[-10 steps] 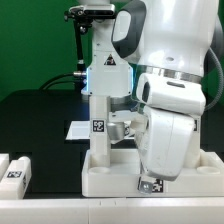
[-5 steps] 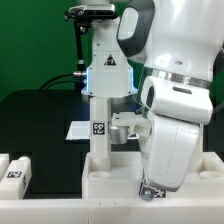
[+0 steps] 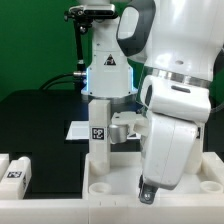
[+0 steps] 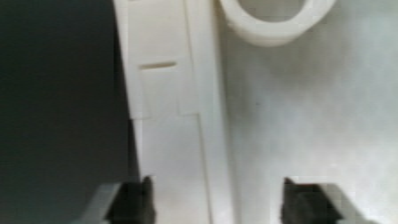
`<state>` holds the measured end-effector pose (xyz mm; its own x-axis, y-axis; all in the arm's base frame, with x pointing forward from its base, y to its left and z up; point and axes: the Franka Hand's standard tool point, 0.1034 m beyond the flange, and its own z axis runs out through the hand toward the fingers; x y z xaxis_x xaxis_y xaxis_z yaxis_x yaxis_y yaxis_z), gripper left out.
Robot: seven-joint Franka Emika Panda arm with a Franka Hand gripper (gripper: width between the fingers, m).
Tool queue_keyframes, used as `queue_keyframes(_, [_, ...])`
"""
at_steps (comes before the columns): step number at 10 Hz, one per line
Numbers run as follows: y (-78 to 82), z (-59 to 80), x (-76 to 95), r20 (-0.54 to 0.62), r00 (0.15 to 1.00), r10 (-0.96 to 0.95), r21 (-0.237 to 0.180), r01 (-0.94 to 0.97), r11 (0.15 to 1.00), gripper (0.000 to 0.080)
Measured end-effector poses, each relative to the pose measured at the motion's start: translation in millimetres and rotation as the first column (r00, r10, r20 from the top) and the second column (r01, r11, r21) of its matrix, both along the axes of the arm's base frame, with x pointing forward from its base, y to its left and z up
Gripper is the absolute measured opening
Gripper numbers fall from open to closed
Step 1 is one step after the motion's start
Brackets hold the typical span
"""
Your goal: Assemble desk
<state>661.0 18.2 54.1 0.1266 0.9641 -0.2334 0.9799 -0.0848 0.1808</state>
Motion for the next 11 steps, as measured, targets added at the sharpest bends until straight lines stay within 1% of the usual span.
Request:
queue_keyframes(1, [-1.3,20.8,-3.1,0.01,0.998,-0.06,0.014,0.06,0.998,0.0459])
queue_keyframes(2, [-4.8,35.7,-8.6,0.025,0.991,-0.134,0.03,0.134,0.991,0.0619])
queue_keyframes(3, [-6.1,42.3,-10.3,0.043,0.981,-0.191,0.045,0.189,0.981,0.0619])
queue_keyframes(5, [-5.8,38.9,-11.3,0.067,0.942,-0.329,0.074,0.324,0.943,0.0648])
queue_keyframes(6, [-6.6,41.0,-11.3,0.078,0.92,-0.383,0.09,0.376,0.922,0.0648])
queue_keyframes(7, [-10.9,53.6,-17.6,0.082,0.894,-0.441,0.118,0.431,0.895,0.0649])
queue_keyframes(8, [-15.2,69.7,-26.9,0.068,0.86,-0.506,0.134,0.494,0.859,0.0649])
queue_keyframes(9, [-16.5,98.3,-33.4,0.064,0.826,-0.56,0.162,0.545,0.823,0.0649])
queue_keyframes(10, [-8.4,113.6,-55.0,0.071,0.746,-0.662,0.217,0.636,0.74,0.0649])
queue_keyframes(11, [-1.7,117.3,-70.8,0.06,0.663,-0.747,0.244,0.716,0.655,0.0649])
